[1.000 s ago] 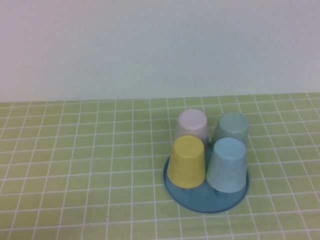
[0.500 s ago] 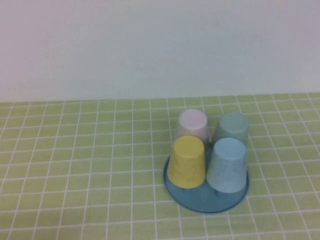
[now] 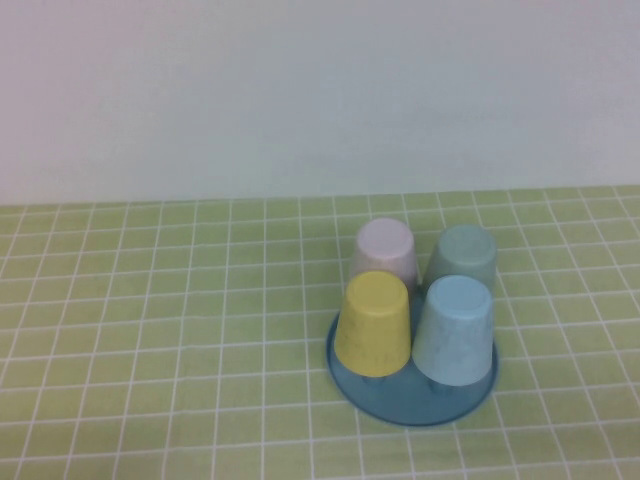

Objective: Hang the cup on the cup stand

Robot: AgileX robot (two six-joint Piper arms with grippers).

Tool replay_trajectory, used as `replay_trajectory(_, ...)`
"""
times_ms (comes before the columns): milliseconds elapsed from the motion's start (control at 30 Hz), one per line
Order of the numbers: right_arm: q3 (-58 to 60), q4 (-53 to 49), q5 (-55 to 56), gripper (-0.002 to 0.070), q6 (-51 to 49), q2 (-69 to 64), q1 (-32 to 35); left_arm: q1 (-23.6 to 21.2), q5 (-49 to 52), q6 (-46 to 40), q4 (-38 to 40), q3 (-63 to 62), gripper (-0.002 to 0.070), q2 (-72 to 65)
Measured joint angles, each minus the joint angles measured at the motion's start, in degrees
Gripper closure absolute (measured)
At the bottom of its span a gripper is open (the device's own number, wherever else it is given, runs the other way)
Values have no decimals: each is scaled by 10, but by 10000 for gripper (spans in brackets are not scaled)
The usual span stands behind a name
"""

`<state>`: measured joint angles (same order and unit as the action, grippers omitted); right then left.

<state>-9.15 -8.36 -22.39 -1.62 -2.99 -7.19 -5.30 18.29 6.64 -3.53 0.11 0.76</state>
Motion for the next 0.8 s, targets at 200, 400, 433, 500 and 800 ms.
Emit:
replay_trajectory(200,75,42,112,676,20,36,90,0,0,0,0,0,677,0)
replay_trajectory(400,107,45,136,676,16,36,105,0,0,0,0,0,677,8)
replay_trajectory(433,107,45,129,676,16,36,105,0,0,0,0,0,677,0)
replay_trajectory(500,107,45,110,676,16,36,105,0,0,0,0,0,676,0)
replay_trajectory(800,107,46,29,676,16,36,95,0,0,0,0,0,676,0)
